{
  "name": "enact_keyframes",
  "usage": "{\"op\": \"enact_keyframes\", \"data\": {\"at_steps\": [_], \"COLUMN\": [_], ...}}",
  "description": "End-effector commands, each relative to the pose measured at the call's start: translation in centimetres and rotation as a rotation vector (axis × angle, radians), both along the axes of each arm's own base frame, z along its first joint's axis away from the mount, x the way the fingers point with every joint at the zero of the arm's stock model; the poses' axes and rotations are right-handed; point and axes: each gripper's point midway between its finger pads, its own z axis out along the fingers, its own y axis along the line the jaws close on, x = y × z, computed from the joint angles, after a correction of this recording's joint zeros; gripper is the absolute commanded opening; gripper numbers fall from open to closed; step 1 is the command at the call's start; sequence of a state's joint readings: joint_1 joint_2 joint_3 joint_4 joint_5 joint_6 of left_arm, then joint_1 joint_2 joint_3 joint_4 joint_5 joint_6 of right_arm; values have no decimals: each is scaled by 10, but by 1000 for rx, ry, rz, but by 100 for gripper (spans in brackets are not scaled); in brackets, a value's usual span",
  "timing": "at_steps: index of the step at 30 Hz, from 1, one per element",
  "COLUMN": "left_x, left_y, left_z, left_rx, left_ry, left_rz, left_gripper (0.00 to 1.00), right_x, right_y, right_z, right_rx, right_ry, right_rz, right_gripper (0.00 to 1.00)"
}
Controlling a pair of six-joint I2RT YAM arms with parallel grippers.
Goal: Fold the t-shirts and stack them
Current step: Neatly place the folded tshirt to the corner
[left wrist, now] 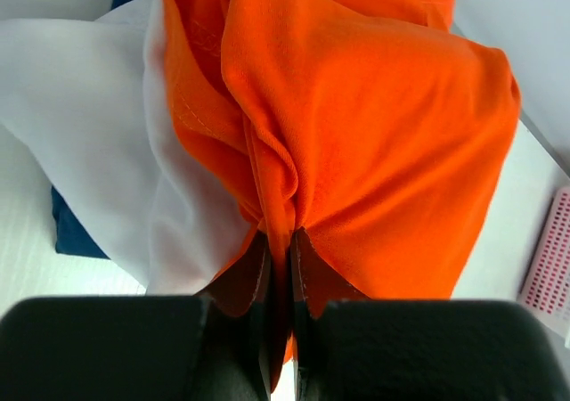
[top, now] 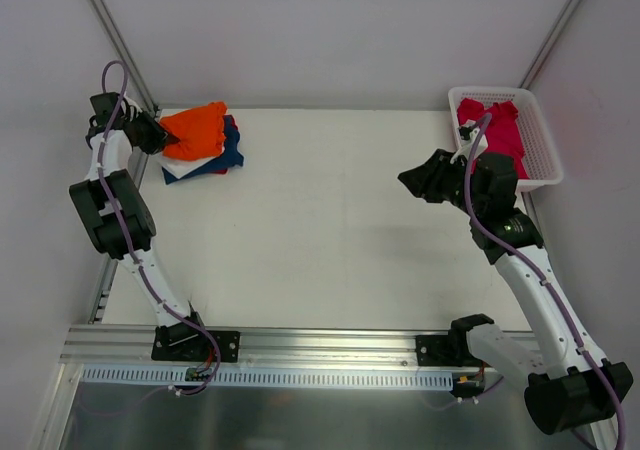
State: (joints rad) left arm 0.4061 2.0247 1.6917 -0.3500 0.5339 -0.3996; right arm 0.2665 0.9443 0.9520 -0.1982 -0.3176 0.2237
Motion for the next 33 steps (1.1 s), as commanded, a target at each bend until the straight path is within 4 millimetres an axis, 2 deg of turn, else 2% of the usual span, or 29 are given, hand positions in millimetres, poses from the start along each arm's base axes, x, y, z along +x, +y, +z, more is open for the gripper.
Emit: {"op": "enact_keyframes", "data": {"at_steps": [1, 2, 8, 9, 10, 11, 13, 14, 18, 24, 27, 31, 32, 33], "left_x": [-4, -3, 3, 5, 6, 6, 7, 7, 7, 2, -1, -4, -6, -8], "left_y": [23, 26, 34, 34, 35, 34, 34, 35, 35, 36, 35, 33, 32, 28], "left_z": [9, 1, -20, -20, -22, -28, -29, -31, -31, -37, -25, 3, 15, 17], "left_rx": [73, 72, 61, 59, 56, 49, 45, 44, 41, 42, 47, 55, 61, 52], "left_ry": [13, 34, 84, 83, 89, 102, 103, 108, 111, 136, 119, 72, 51, 48], "left_rz": [61, 69, 91, 89, 90, 90, 89, 92, 94, 116, 125, 136, 137, 134], "left_gripper": [0, 0, 0, 6, 15, 31, 51, 67, 99, 99, 99, 99, 99, 99], "right_x": [-4, -5, -9, -9, -10, -11, -11, -12, -12, -15, -15, -15, -15, -15], "right_y": [0, 0, 0, -1, -1, -1, -1, -1, -2, -2, -2, -1, -1, -1], "right_z": [11, 12, 13, 11, 11, 10, 9, 9, 8, 7, 4, 0, -1, -2], "right_rx": [13, 13, 22, 22, 21, 21, 20, 20, 20, 19, 18, 19, 19, 18], "right_ry": [-41, -42, -44, -41, -39, -38, -35, -35, -35, -35, -26, -17, -15, -14], "right_rz": [20, 20, 25, 22, 23, 23, 22, 23, 22, 24, 25, 29, 29, 29], "right_gripper": [35, 35, 35, 35, 35, 35, 35, 35, 35, 35, 35, 35, 35, 35]}}
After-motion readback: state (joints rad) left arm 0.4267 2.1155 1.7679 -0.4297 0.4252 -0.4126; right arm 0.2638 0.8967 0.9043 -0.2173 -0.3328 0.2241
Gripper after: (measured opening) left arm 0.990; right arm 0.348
